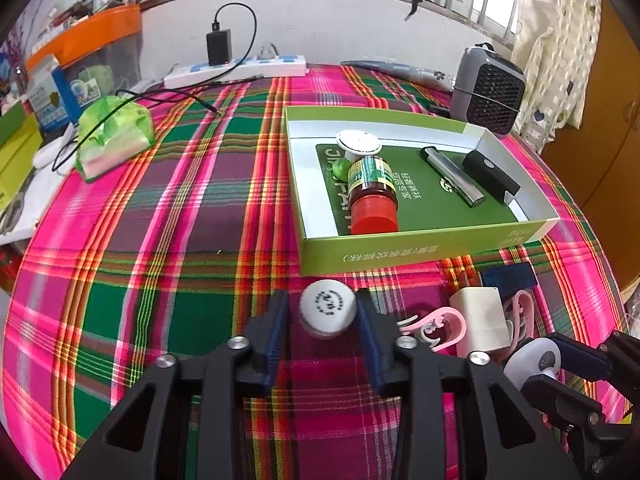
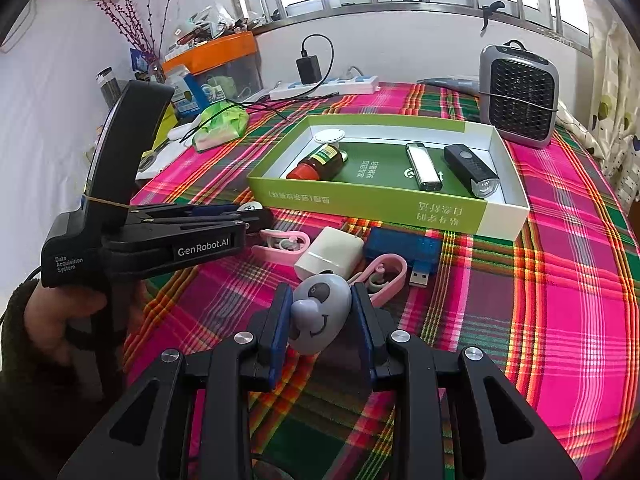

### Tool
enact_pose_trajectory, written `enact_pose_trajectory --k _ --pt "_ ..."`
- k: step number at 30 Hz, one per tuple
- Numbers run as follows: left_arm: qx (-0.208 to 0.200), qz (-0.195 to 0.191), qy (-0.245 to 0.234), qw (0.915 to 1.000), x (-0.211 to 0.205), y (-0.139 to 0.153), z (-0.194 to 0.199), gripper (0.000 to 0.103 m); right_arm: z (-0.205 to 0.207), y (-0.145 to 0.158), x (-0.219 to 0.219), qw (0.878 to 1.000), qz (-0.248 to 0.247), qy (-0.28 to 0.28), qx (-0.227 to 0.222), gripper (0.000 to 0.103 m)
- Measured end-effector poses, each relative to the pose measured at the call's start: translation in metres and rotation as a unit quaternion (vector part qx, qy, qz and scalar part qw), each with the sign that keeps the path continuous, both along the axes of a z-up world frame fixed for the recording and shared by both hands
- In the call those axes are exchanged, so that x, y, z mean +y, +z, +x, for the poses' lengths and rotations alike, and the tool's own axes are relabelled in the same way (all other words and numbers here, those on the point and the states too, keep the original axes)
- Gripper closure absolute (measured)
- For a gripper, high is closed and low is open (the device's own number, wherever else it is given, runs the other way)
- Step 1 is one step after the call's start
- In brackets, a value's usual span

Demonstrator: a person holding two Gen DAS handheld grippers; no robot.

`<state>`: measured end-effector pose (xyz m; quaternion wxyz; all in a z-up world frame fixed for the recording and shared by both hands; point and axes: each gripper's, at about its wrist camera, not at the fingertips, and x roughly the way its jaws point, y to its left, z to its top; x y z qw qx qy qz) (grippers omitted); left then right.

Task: Organize rigid objects
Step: 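Grasp the white face-shaped toy with the right tool while the left tool grasps the white round puck, then carry the white toy with the right tool while the left tool carries the puck to the box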

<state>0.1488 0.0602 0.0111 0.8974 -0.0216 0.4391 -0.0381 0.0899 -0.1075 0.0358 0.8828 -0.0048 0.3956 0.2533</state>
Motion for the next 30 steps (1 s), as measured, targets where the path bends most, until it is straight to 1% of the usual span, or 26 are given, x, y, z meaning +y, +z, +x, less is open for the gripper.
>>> enact_pose_trajectory --k 18,24,30 --pt "-0.008 0.000 0.004 1.0000 0.002 0.003 -0.004 0.075 0.000 -0.001 0.000 1.000 -0.001 -0.001 0.001 0.072" --pt "-0.012 0.000 0.003 0.9999 0.003 0.007 -0.007 0.075 0.001 -0.002 -0.002 1.000 -0.001 -0.004 0.001 0.072" --pt "-0.021 0.002 0.004 0.9998 0.004 0.016 -0.013 0.075 -0.001 0.005 -0.001 1.000 -0.001 -0.002 -0.007 0.072"
